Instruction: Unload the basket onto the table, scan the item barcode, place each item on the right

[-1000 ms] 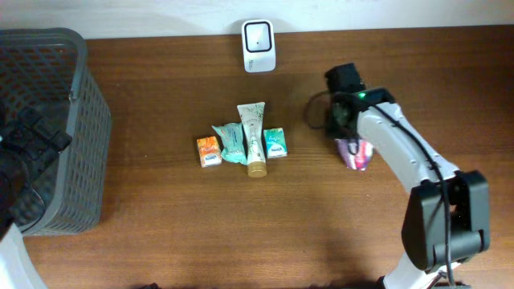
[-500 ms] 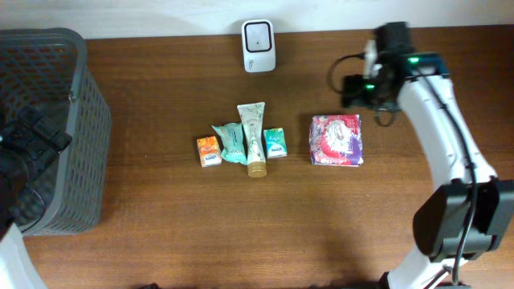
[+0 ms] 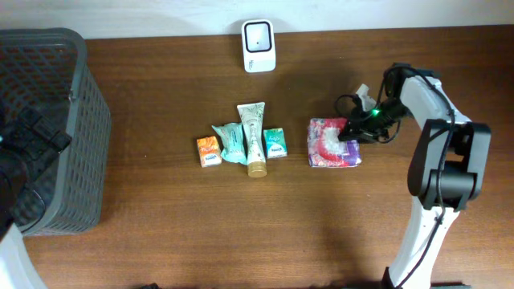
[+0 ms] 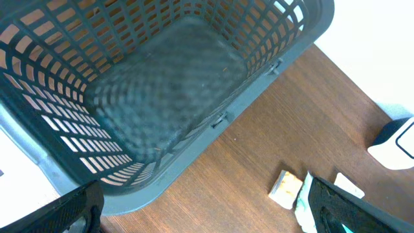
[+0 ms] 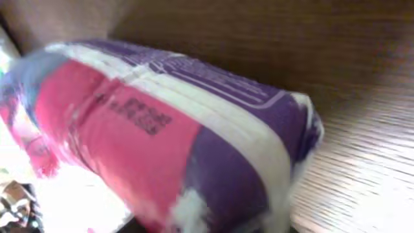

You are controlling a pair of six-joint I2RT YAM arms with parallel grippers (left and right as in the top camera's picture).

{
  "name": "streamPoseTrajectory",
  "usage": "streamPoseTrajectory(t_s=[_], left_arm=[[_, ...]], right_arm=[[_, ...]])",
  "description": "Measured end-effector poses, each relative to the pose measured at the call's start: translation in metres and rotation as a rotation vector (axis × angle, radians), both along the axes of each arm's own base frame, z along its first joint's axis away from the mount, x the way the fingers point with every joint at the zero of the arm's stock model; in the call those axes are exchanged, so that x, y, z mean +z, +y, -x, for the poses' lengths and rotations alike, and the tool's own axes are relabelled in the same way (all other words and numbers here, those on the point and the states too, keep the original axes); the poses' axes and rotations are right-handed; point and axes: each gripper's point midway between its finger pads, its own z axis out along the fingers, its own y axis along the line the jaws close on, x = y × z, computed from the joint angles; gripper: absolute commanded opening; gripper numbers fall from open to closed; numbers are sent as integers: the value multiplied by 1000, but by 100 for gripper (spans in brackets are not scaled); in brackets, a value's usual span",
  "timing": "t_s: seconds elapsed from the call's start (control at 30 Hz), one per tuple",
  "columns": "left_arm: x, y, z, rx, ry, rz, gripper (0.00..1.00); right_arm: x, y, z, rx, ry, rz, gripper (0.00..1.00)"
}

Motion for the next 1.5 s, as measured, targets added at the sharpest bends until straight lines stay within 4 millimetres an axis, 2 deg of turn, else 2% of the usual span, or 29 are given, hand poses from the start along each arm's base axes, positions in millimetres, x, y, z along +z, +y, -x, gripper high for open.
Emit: streamPoseTrajectory(t_s=[0.03, 0.1, 0.17, 0.23, 0.3, 0.33, 0.37, 0.43, 0.5, 0.57, 0.8, 0.9, 0.97, 1.03, 1.17, 1.23, 1.3, 1.33, 1.4, 1.47, 1.5], left_arm=[[0, 0, 0, 0, 0, 0, 99], [0, 0, 0, 0, 0, 0, 99], [0, 0, 0, 0, 0, 0, 99], [0, 0, 0, 0, 0, 0, 99], [0, 0, 0, 0, 0, 0, 99], [0, 0, 0, 0, 0, 0, 99], [0, 0, 0, 0, 1, 0, 99], [0, 0, 0, 0, 1, 0, 99], [0, 0, 0, 0, 1, 0, 99], [0, 0, 0, 0, 1, 1, 99], [0, 0, 0, 0, 1, 1, 99], [0, 0, 0, 0, 0, 0, 99], [0, 0, 0, 0, 1, 0, 99], [0, 0, 0, 0, 1, 0, 99], [0, 0, 0, 0, 1, 1, 99], [0, 0, 0, 0, 1, 0, 99], [0, 0, 0, 0, 1, 1, 99], [0, 0, 0, 0, 1, 0, 99], [0, 0, 0, 0, 1, 0, 99], [0, 0, 0, 0, 1, 1, 99], [0, 0, 0, 0, 2, 1, 99]], right_arm=[[1, 6, 0, 8, -4, -14, 4], [11, 37, -10, 24, -48, -115, 4], [19, 54, -21, 9, -73, -165, 4], [39, 74, -62, -40, -174, -208, 4], [78, 101, -114, -98, -339, -270, 4], [102, 124, -142, -126, -445, -315, 4], [113, 136, -152, -139, -487, -339, 4], [142, 176, -176, -194, -600, -384, 4], [151, 207, -184, -281, -622, -379, 4], [164, 220, -199, -387, -697, -363, 4], [194, 196, -240, -628, -922, -308, 4], [171, 193, -249, -683, -898, -306, 4], [137, 189, -254, -707, -847, -279, 4], [118, 189, -254, -711, -818, -263, 4], [121, 185, -258, -694, -858, -258, 4], [121, 172, -262, -694, -871, -243, 4], [125, 156, -266, -693, -872, -253, 4], [130, 139, -270, -696, -873, -265, 4], [149, 95, -275, -718, -873, -283, 4], [173, 30, -272, -767, -853, -281, 4], [174, 2, -265, -797, -801, -266, 4]])
